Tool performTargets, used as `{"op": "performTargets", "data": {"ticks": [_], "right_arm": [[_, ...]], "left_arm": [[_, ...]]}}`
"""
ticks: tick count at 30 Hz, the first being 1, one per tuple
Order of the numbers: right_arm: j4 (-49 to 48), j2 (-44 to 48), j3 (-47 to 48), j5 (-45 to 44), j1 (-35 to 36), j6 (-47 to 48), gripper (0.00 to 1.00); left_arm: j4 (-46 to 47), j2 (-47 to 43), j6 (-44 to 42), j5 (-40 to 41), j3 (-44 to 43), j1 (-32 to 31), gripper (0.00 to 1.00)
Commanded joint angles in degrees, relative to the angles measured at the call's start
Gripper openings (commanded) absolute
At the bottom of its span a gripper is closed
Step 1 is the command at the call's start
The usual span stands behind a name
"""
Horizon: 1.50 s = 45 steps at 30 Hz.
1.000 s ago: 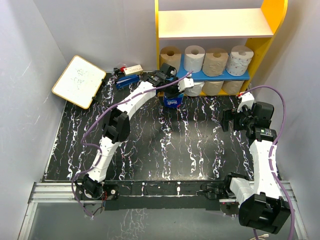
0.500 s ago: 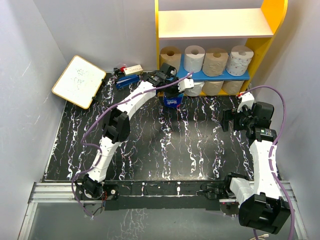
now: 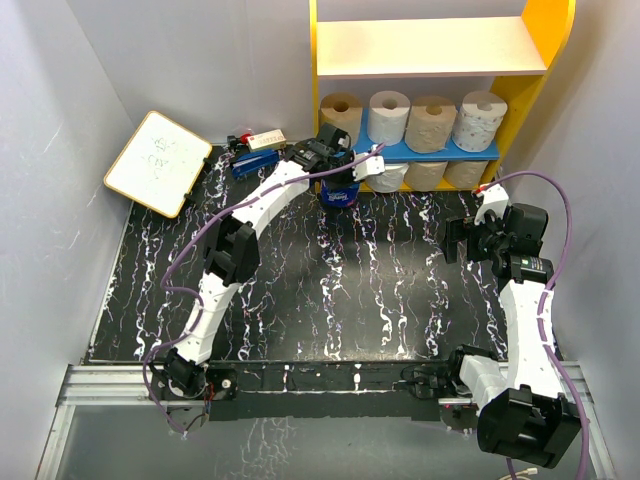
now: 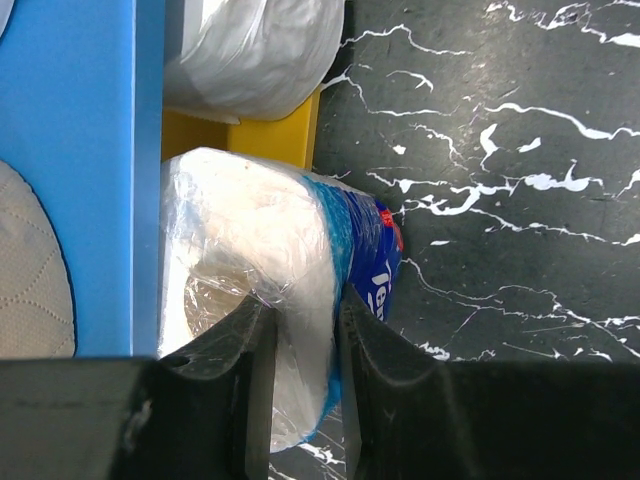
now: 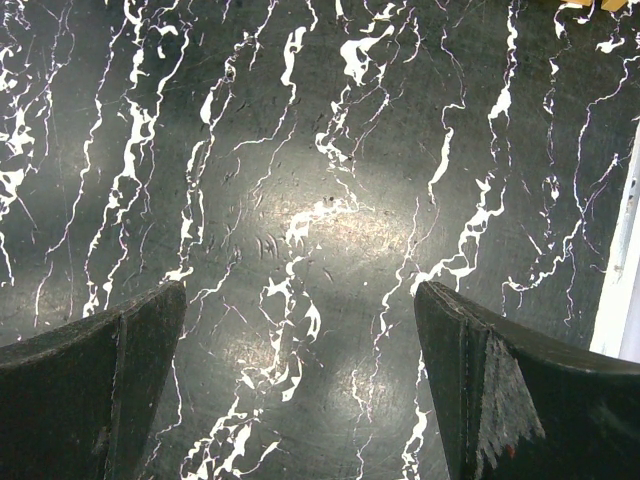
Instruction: Place and organize the paper towels onto the shelf
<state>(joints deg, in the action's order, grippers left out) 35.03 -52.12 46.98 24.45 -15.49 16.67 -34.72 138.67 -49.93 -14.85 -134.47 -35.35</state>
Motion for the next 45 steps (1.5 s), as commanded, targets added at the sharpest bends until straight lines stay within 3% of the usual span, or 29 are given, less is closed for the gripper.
{"op": "performTargets", "data": {"ticks": [1,9,21,29,35,45], "right_arm": [[-1.4,0.6,0.4,1.1,-0.3,0.9,0.98],[-1.4,0.5,0.4,0.9,-0.3,0.9,0.98],[-1.5,-0.4,0.4,0.5,-0.3,0.9,0.98],[-1.6,-0.7,0.4,0.3,-0.3,0.8,0.98],[-1.5,-0.7,0.4,0.6,-0.3,0.8,0.98],[-1.2,-0.5,0.4,1.2,-0.3,1.1,0.98]], "left_arm": [[5.3,-7.9,-3.1,2.8,-0.6,1.3,0.00],[9.6,-5.1,-4.5,5.4,-0.5,1.3,0.00],[27.2,-1.2,-1.8,13.1,0.7,1.1,0.02],[35.4,-0.2,-3.7,16.9,4.6,-0.4,0.50],[42.1,-2.6,-6.3,19.2,12.0,-2.4,0.67],[48.8,-8.5,-9.6,24.5,23.1,-5.1,0.80]]}}
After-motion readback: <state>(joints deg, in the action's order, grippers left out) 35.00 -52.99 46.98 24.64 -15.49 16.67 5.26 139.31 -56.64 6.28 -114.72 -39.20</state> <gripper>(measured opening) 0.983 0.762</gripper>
